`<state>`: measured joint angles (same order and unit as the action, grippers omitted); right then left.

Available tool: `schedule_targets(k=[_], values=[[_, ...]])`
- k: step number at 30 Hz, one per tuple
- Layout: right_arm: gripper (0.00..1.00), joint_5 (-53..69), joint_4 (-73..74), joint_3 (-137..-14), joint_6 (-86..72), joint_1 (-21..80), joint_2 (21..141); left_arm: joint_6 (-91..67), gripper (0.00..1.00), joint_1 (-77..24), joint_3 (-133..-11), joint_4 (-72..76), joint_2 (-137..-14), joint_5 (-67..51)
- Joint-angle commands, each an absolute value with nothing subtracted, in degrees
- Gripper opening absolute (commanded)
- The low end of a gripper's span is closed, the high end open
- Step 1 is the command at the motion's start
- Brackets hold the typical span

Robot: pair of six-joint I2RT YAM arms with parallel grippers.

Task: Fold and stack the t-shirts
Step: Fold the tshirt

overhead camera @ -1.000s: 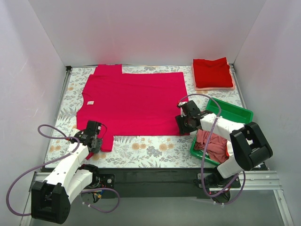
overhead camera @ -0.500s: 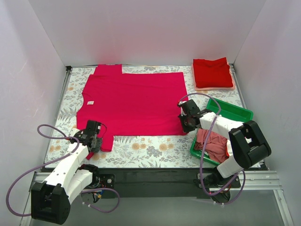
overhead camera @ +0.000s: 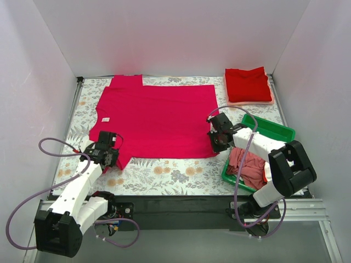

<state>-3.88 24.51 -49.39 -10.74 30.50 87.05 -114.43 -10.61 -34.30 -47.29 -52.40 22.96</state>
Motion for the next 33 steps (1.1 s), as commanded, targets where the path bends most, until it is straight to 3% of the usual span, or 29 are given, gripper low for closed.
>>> schedule_targets(k=[1,20,33], values=[[0.01,-4.39,27.07,-54.84,-10.81,30.76,87.27,-113.47,0.00,-10.37,-38.92,-43.34,-55.45,25.05],[0.01,-3.69,31.73,-76.54,-9.93,25.67,98.26,-107.06,0.00,-8.97,-58.26,-31.99,-76.63,29.62],[0.01,-1.76,33.22,-84.11,-9.40,23.38,103.88,-95.54,0.00,-6.59,-63.71,-20.31,-84.19,26.46]])
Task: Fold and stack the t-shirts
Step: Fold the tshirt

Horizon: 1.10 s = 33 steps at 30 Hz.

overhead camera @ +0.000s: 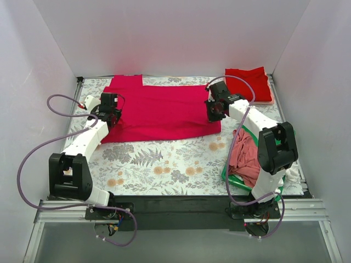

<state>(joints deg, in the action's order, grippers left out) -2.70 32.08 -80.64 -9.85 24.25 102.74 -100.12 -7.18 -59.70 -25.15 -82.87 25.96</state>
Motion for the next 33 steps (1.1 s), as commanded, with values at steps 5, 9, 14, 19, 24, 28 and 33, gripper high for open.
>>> schedule_targets(k=[5,9,14,19,24,28,33], values=[[0.01,-1.41,33.49,-85.17,-9.40,22.85,105.03,-91.59,0.00,-5.89,-66.17,-18.37,-87.97,24.79],[0.01,-1.41,33.57,-85.87,-9.67,22.33,105.91,-89.04,0.00,-5.27,-67.94,-17.76,-91.57,22.24],[0.01,-1.32,33.49,-87.19,-9.67,21.71,107.22,-85.52,0.00,-4.31,-71.01,-15.91,-96.32,19.16],[0.01,-0.97,33.57,-88.68,-9.67,21.09,109.59,-82.01,0.03,-4.22,-74.70,-15.56,-102.55,17.40],[0.02,-0.44,33.66,-91.31,-9.93,19.52,112.06,-74.10,0.22,-3.78,-81.20,-15.38,-109.33,15.03],[0.26,-0.44,34.54,-94.65,-9.67,18.11,114.51,-69.09,0.85,-3.43,-87.88,-17.22,-115.57,14.59],[0.72,-2.20,35.77,-97.74,-7.21,17.49,112.95,-68.81,0.94,-1.76,-100.87,-27.47,-120.23,19.51]])
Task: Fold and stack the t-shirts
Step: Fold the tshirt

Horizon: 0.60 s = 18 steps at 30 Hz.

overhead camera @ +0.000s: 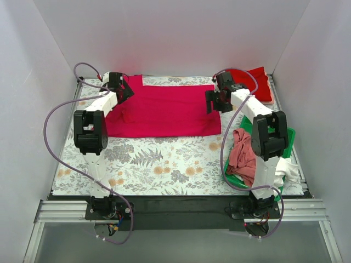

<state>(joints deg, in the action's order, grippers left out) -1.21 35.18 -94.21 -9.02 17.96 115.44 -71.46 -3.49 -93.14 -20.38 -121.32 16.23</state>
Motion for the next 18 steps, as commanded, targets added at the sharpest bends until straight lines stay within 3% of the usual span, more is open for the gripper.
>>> schedule_targets(k=[1,9,18], values=[[0.98,-2.37,35.68,-96.95,-6.95,17.49,111.11,-69.95,0.94,-1.58,-101.16,-28.38,-119.63,19.42],[0.98,9.65,31.38,-87.46,-5.28,20.55,103.80,-73.73,0.95,-1.58,-85.00,-21.98,-103.65,12.57],[0.98,11.25,30.23,-89.99,-6.15,26.89,110.82,-78.13,0.96,-1.58,-71.72,-19.34,-100.89,5.89]])
